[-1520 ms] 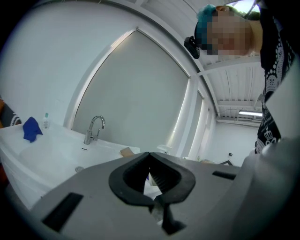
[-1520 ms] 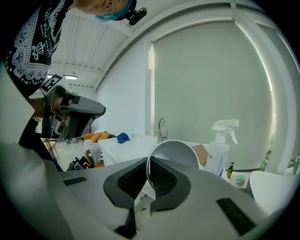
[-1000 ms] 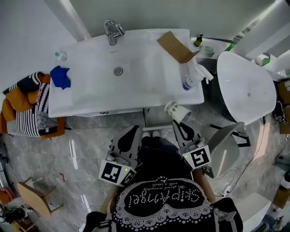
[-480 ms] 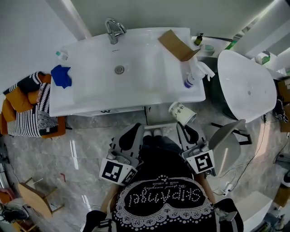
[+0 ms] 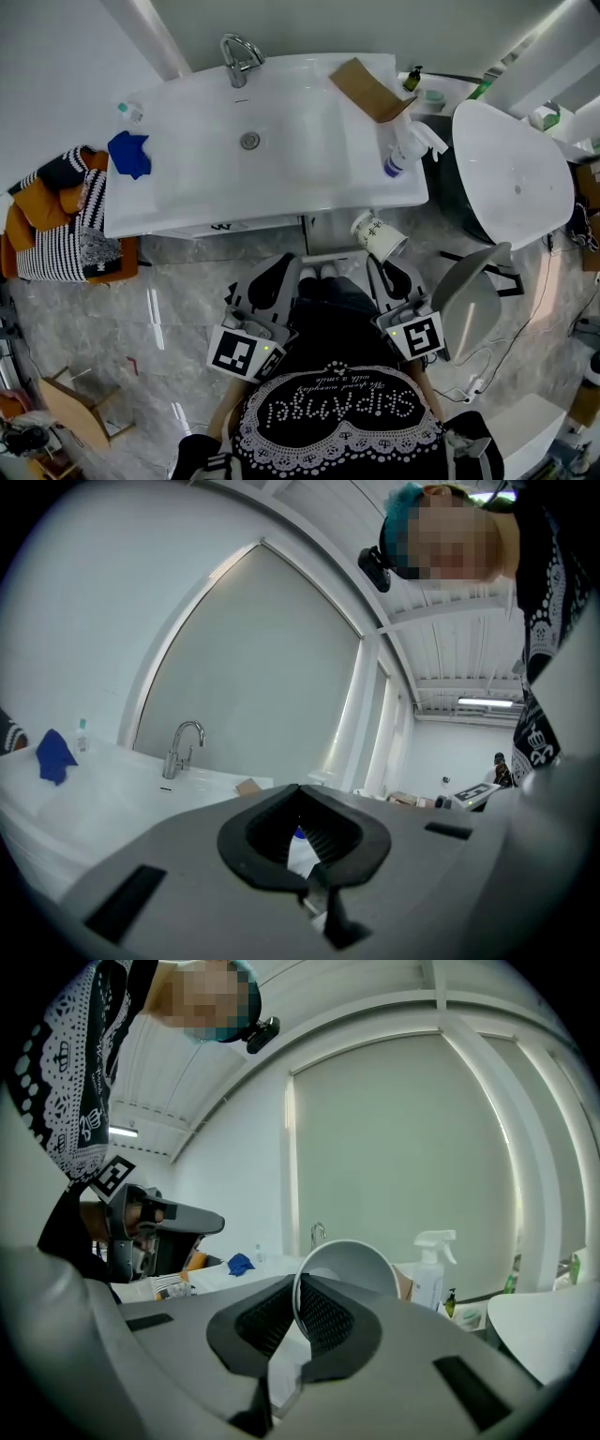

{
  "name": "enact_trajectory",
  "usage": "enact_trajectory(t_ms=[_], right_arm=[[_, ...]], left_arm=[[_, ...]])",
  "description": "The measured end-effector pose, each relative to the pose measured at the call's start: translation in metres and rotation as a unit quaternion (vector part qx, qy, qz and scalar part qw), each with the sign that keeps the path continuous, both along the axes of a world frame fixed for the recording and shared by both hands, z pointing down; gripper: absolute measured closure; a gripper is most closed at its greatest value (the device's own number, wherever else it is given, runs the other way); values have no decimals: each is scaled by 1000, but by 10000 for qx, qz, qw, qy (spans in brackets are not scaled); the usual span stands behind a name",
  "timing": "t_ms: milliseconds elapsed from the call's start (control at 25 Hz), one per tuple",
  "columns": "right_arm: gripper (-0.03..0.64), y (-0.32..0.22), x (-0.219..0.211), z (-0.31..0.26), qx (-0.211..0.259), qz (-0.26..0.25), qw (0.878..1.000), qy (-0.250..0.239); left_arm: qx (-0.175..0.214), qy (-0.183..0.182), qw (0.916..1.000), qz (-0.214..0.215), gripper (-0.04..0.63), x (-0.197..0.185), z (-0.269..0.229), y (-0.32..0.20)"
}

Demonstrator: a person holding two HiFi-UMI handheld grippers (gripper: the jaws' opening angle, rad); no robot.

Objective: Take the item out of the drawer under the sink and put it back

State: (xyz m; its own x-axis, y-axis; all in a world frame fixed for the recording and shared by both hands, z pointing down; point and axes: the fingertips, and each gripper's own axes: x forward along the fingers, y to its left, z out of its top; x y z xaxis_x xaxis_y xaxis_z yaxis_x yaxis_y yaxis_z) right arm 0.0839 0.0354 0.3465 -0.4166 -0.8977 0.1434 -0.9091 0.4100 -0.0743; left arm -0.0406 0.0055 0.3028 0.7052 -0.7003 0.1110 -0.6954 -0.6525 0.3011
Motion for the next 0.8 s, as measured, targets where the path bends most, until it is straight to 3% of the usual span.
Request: enact_trajectory(t_ms=[160, 360, 560, 800], right_arm=[[591, 2, -4, -1, 26, -18, 10000, -10], [591, 3, -9, 3, -34, -30, 10000, 3], [591, 1, -13, 3, -33, -54, 10000, 20], [591, 1, -16, 3, -36, -92, 10000, 9]], left_arm=[[77, -345, 9994, -30, 592, -4, 2, 4], [48, 169, 9998, -42, 591, -11, -4, 5], [-5, 150, 9998, 147, 591, -7, -1, 10], [-18, 198, 9998, 54, 591, -12, -2, 7]])
